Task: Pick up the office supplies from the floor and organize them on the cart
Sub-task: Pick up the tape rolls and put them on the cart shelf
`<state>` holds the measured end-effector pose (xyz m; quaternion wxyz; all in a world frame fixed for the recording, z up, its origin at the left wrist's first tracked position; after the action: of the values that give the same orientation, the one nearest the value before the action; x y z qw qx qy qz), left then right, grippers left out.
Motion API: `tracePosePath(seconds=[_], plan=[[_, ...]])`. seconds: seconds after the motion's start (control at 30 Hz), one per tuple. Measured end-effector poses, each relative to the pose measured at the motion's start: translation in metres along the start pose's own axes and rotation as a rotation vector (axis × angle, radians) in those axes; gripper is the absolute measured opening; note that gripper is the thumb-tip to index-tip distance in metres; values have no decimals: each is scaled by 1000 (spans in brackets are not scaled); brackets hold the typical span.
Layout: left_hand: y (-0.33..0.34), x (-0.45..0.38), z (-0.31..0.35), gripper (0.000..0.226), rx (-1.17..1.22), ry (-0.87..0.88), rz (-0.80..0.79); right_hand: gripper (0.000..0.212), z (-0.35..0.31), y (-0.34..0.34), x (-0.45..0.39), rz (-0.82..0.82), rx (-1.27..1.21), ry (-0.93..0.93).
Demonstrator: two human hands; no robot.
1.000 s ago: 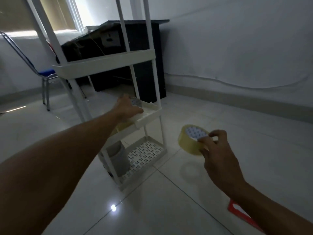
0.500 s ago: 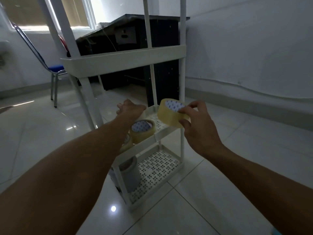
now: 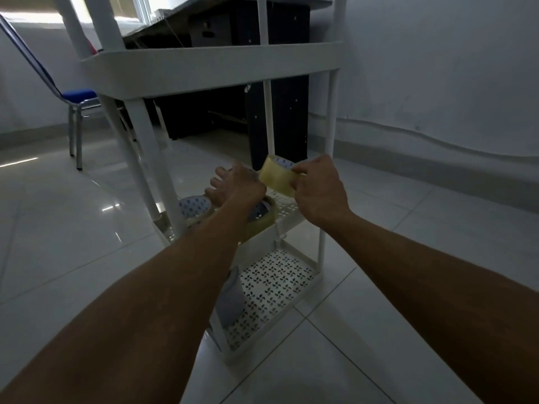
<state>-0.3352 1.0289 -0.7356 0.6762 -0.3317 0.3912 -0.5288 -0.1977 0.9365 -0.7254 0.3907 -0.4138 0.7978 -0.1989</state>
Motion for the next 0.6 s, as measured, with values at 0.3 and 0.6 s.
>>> tracePosePath(seconds=[0.3, 0.6], plan=[[1, 10, 0, 56, -66, -2, -117, 42, 25, 24, -1, -194, 357, -247], [-3, 65, 30, 45, -71, 372, 30, 55, 60, -14, 82, -220, -33, -313]])
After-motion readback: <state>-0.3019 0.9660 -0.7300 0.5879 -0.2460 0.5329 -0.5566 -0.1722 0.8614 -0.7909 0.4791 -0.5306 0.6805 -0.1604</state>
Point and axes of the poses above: each hand's wrist, its own x-axis away from the middle knuckle, its own y-axis out of the palm, z = x × y, the point moved 4 cm from there along -x, towards the middle knuckle, and after that the axes turned 1 degree about x, right-handed, at the moved point
